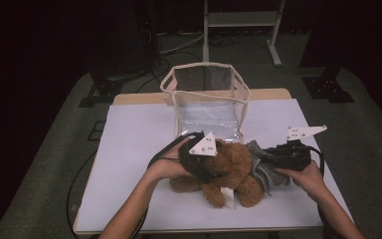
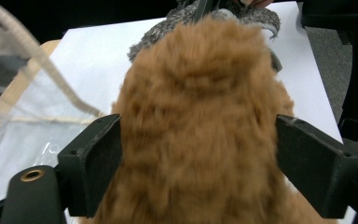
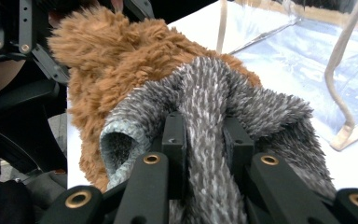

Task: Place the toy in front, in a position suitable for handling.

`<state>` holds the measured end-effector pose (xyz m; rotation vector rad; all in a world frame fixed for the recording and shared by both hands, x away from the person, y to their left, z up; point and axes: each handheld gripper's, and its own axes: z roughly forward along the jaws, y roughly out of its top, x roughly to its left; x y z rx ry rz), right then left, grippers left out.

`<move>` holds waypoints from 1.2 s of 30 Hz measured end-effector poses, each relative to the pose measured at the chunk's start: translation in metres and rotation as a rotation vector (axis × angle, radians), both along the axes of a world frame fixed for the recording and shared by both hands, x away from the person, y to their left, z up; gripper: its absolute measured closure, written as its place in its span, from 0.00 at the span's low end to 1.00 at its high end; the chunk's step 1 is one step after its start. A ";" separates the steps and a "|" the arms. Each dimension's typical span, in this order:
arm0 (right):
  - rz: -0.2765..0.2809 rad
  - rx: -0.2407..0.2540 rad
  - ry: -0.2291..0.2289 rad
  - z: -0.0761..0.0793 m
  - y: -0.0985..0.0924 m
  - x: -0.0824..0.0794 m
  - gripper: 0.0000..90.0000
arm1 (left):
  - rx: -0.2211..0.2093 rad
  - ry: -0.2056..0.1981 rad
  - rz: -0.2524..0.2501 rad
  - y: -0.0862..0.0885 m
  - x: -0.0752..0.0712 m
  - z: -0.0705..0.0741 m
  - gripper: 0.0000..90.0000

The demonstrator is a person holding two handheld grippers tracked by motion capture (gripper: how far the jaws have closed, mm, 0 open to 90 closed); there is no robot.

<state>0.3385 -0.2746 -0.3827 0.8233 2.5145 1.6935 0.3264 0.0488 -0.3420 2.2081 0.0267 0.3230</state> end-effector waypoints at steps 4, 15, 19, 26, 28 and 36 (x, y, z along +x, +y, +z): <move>0.000 0.005 0.013 -0.003 0.002 0.004 0.83 | -0.016 -0.004 0.013 0.017 -0.001 -0.003 0.13; -0.012 0.005 0.030 -0.005 0.004 0.009 0.83 | -0.067 0.016 0.118 0.087 0.005 -0.030 0.10; -0.013 0.000 0.032 -0.005 0.004 0.009 0.83 | -0.070 0.026 0.131 0.097 0.006 -0.039 0.09; -0.013 0.009 0.042 -0.007 0.004 0.010 0.82 | -0.089 0.069 0.123 0.108 0.011 -0.054 0.05; -0.012 0.008 0.045 -0.007 0.004 0.010 0.82 | -0.085 0.081 0.122 0.106 0.014 -0.060 0.04; -0.008 -0.001 0.044 -0.010 0.002 0.009 0.82 | -0.090 0.139 0.099 0.097 0.021 -0.074 0.00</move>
